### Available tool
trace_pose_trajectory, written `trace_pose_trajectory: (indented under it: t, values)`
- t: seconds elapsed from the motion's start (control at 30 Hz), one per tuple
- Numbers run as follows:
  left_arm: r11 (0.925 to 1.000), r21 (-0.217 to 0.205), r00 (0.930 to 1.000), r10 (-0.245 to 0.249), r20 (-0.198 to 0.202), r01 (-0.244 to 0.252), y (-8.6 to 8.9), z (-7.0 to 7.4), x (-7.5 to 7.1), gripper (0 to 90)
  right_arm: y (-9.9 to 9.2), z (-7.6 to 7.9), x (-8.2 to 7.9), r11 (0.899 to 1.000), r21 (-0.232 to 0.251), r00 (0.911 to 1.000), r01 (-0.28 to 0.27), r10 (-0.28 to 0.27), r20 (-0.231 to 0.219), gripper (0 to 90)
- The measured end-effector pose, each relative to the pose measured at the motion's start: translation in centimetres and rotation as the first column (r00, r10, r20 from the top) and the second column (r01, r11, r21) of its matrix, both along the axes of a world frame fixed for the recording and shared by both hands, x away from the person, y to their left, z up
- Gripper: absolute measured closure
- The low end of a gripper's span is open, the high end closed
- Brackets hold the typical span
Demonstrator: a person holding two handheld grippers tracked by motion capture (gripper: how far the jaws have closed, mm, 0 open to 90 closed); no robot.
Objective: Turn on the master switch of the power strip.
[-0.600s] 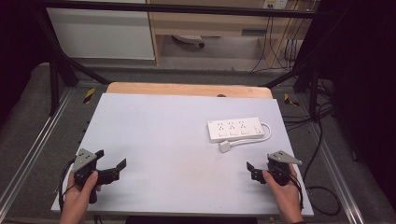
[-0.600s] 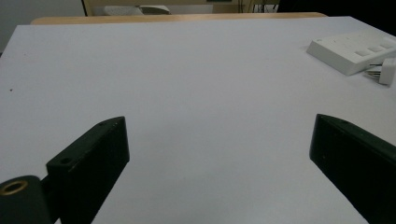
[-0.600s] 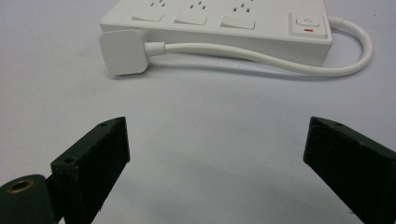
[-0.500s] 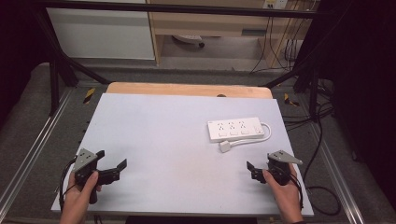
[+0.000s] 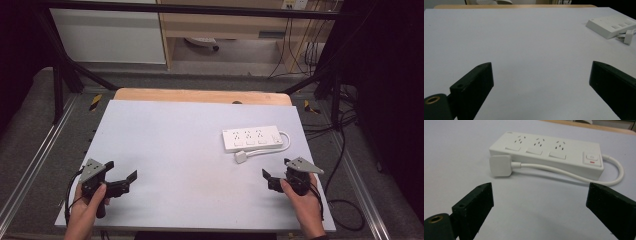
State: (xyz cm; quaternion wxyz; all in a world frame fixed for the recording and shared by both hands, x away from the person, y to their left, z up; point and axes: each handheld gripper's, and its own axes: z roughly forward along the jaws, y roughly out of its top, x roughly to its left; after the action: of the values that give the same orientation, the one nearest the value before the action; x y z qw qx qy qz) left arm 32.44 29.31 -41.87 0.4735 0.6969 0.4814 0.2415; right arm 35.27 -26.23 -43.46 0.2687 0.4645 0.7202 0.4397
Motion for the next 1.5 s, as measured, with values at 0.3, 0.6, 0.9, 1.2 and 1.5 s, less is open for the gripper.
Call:
trace_pose_trajectory:
  t: [0.3, 0.6, 0.9, 1.2, 1.5]
  values:
    - [1.0, 0.005, 0.9999, 0.001, -0.017, -0.001, 0.1, -0.1, 0.0, 5.8, -0.9, 1.9, 1.2, 0.994, 0.11, 0.9996, 0.021, -0.019, -0.021, 3.5]
    - [1.0, 0.005, 0.9998, 0.001, -0.021, 0.0, 0.0, -0.1, -0.1, 5.8, -2.2, 3.7, 3.7, 0.992, 0.1, 0.9973, 0.072, -0.071, -0.016, 5.2]
    - [1.0, 0.007, 0.9997, -0.001, -0.026, 0.001, -0.1, -0.2, 0.0, 5.8, -2.9, 4.8, 5.6, 0.988, 0.119, 0.9951, 0.096, -0.093, -0.034, 23.2]
    - [0.9999, 0.012, 0.9998, 0.007, -0.02, -0.007, 0.0, -0.2, 0.1, 6.1, -3.6, 5.6, 7.7, 0.985, 0.103, 0.9905, 0.138, -0.137, -0.01, 56.7]
    - [0.9998, 0.016, 0.9996, 0.007, -0.026, -0.007, -0.1, -0.2, 0.1, 6.4, -3.9, 5.3, 9.3, 0.988, 0.067, 0.9906, 0.137, -0.136, -0.013, 78.1]
